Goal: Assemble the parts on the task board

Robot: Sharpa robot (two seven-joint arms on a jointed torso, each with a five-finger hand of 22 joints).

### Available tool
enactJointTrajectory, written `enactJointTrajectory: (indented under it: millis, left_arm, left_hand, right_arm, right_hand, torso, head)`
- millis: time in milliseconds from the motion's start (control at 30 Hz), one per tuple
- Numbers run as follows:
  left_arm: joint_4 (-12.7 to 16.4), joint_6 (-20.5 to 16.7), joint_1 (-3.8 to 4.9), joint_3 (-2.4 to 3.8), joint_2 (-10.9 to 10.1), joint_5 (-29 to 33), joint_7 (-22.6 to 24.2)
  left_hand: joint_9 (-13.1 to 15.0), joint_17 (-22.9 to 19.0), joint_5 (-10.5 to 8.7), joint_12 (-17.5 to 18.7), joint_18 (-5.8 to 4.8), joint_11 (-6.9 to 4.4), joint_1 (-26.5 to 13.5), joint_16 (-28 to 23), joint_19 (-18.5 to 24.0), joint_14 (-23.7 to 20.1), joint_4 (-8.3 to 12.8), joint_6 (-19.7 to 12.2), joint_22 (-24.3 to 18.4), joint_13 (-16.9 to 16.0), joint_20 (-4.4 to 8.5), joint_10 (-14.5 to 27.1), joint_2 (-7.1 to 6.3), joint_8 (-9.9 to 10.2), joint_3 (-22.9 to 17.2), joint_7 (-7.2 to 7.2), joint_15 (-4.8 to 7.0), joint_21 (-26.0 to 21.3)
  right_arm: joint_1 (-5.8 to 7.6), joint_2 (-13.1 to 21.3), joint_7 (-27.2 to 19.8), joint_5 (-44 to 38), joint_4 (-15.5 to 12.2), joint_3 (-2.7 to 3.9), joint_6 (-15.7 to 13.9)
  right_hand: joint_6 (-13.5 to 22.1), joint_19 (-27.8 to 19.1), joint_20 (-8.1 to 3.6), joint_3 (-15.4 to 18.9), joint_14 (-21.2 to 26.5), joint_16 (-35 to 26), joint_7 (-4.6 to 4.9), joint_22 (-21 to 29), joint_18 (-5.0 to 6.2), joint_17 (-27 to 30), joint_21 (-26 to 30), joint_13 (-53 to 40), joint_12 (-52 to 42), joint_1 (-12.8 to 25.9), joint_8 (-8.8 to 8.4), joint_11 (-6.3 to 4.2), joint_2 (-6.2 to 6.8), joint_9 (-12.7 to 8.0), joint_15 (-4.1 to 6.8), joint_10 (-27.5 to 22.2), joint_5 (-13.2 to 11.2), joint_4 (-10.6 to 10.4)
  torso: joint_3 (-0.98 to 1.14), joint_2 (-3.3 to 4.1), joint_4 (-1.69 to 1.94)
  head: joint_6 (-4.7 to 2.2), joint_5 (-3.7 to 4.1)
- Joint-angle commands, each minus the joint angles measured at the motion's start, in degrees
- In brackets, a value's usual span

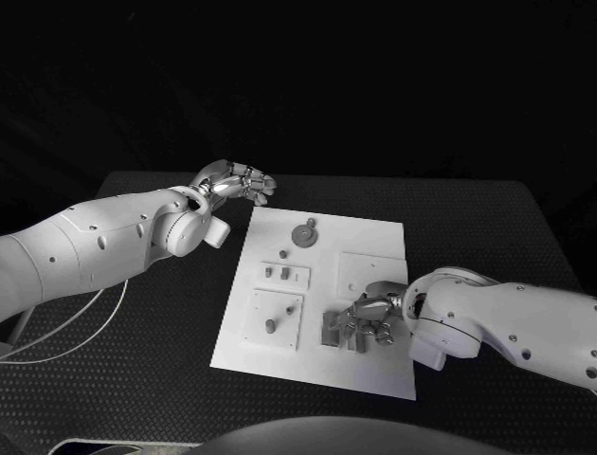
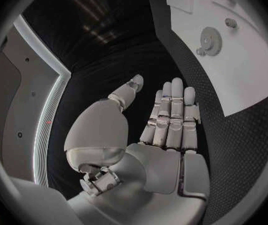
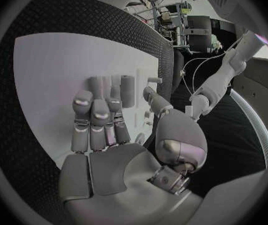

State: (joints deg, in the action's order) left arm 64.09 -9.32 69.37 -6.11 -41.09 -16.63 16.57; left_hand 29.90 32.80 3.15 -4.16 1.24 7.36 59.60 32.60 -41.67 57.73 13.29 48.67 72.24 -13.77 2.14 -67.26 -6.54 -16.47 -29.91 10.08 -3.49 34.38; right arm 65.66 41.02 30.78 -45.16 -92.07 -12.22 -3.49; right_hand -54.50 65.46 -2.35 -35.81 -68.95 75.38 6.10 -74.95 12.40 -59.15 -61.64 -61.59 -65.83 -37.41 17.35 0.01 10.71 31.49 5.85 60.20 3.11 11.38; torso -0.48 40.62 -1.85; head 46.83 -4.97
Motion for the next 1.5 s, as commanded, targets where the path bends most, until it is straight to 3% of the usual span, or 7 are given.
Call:
enactJointTrajectory:
  millis: [33, 267, 533, 800, 1000, 1233, 1500]
  left_arm:
    - [0.04, 0.77, 0.05, 0.03, 0.05, 0.36, 0.3]
    - [0.07, 0.66, 0.05, 0.03, -0.16, 0.36, 0.28]
    - [0.25, 0.73, 0.05, 0.03, -0.11, 0.36, 0.3]
    - [0.28, 0.81, 0.04, 0.03, -0.04, 0.36, 0.37]
    - [0.39, 0.72, 0.04, 0.03, -0.01, 0.3, 0.37]
    - [0.37, 0.77, 0.04, 0.02, -0.01, 0.29, 0.37]
    - [0.38, 0.77, 0.04, 0.02, -0.09, 0.26, 0.33]
  left_hand:
    - [-0.06, 0.1, -0.24, 0.1, 1.12, -0.07, -0.43, -0.38, -0.27, 0.01, 0.06, -0.34, 0.1, 0.08, -0.08, 0.46, 0.05, -0.24, 0.37, -0.02, -0.18, -0.29]
    - [-0.06, 0.13, -0.24, 0.1, 1.13, -0.07, -0.42, -0.4, -0.28, 0.02, 0.05, -0.34, 0.12, 0.08, -0.08, 0.46, 0.08, -0.25, 0.36, -0.02, -0.18, -0.3]
    - [-0.05, 0.17, -0.24, 0.09, 1.14, -0.08, -0.39, -0.42, -0.28, 0.03, 0.06, -0.33, 0.14, 0.08, -0.08, 0.45, 0.06, -0.26, 0.37, -0.03, -0.18, -0.31]
    - [-0.04, 0.21, -0.24, 0.08, 1.14, -0.09, -0.36, -0.46, -0.27, 0.03, 0.08, -0.31, 0.17, 0.08, -0.09, 0.44, 0.02, -0.28, 0.37, -0.04, -0.18, -0.34]
    - [-0.04, 0.23, -0.24, 0.08, 1.14, -0.09, -0.35, -0.48, -0.26, 0.02, 0.08, -0.3, 0.18, 0.08, -0.09, 0.43, 0.02, -0.29, 0.38, -0.05, -0.19, -0.36]
    - [-0.03, 0.26, -0.24, 0.07, 1.14, -0.09, -0.34, -0.56, -0.23, -0.04, 0.09, -0.28, 0.21, 0.08, -0.11, 0.42, 0.0, -0.32, 0.4, -0.06, -0.21, -0.39]
    - [-0.02, 0.29, -0.24, 0.07, 1.13, -0.09, -0.35, -0.6, -0.21, -0.07, 0.07, -0.26, 0.24, 0.09, -0.13, 0.42, 0.0, -0.34, 0.41, -0.06, -0.23, -0.41]
  right_arm:
    - [-0.23, 1.1, -4.21, -1.8, -0.38, -0.15, -0.78]
    - [0.78, 6.16, -10.12, 0.72, -3.21, 0.09, -2.46]
    - [1.9, 9.97, -4.1, -4.0, -4.18, 0.17, 1.58]
    - [1.14, 8.53, -0.34, -10.43, -3.25, 0.09, 1.65]
    - [0.24, 6.96, 2.06, -13.74, -2.33, -0.06, 1.06]
    - [-1.23, 5.12, 2.5, -15.09, -1.27, -0.2, 0.98]
    - [-1.89, 3.99, 2.16, -15.41, -0.92, -0.19, 1.01]
  right_hand:
    - [0.65, -0.27, -0.32, 0.22, 0.3, -0.31, 0.47, -0.46, 2.6, -0.08, 0.17, -0.14, 0.33, -0.57, 0.45, 0.2, -0.08, 0.18, -0.01, -0.19, -0.32, 0.28]
    - [-1.71, 1.5, -1.06, -0.86, -1.27, 0.09, -0.44, -0.21, 2.6, -0.65, -0.39, -3.31, -3.24, -5.09, 1.99, -0.68, -0.87, 1.43, 0.86, 3.69, -0.3, 2.05]
    - [-3.35, 2.37, -1.37, -0.53, -2.79, 0.04, -1.15, 0.14, 2.6, -1.89, -0.34, -8.13, -7.2, -6.89, 3.04, -1.35, -1.65, 2.78, 1.46, 8.35, -0.27, 3.09]
    - [-3.98, 2.43, -1.29, -0.26, -3.24, -0.04, -1.42, 0.15, 2.6, -2.36, -0.37, -8.89, -7.65, -7.19, 3.25, -1.61, -1.59, 3.17, 1.65, 9.25, -0.29, 3.68]
    - [-5.01, 2.6, -1.04, -0.03, -3.62, -0.22, -1.78, 0.18, 2.6, -2.57, -0.42, -10.02, -8.47, -6.44, 3.55, -1.93, -1.13, 3.51, 1.83, 10.88, -0.32, 3.06]
    - [-5.68, 2.76, -0.85, 0.17, -4.03, -0.37, -2.02, 0.24, 2.6, -2.82, -0.45, -10.6, -8.75, -5.27, 3.54, -2.17, -0.76, 3.66, 1.98, 11.81, -0.32, 1.99]
    - [-6.06, 2.83, -0.75, 0.39, -4.32, -0.51, -2.15, 0.28, 2.6, -3.04, -0.46, -10.89, -8.71, -4.0, 3.4, -2.3, -1.16, 3.73, 2.07, 12.22, -0.32, 1.03]
  torso:
    - [0.03, 0.0, -0.01]
    - [0.04, -0.02, 0.04]
    - [0.06, 0.03, -0.01]
    - [0.11, 0.01, -0.17]
    - [0.11, 0.05, 0.11]
    - [-0.06, 0.05, 0.07]
    - [-0.03, 0.0, 0.11]
  head:
    - [-0.1, 0.04]
    - [-0.2, 0.1]
    - [-0.18, 0.37]
    - [-0.19, 0.41]
    - [-0.06, 0.44]
    - [0.12, 0.35]
    - [0.31, 0.29]
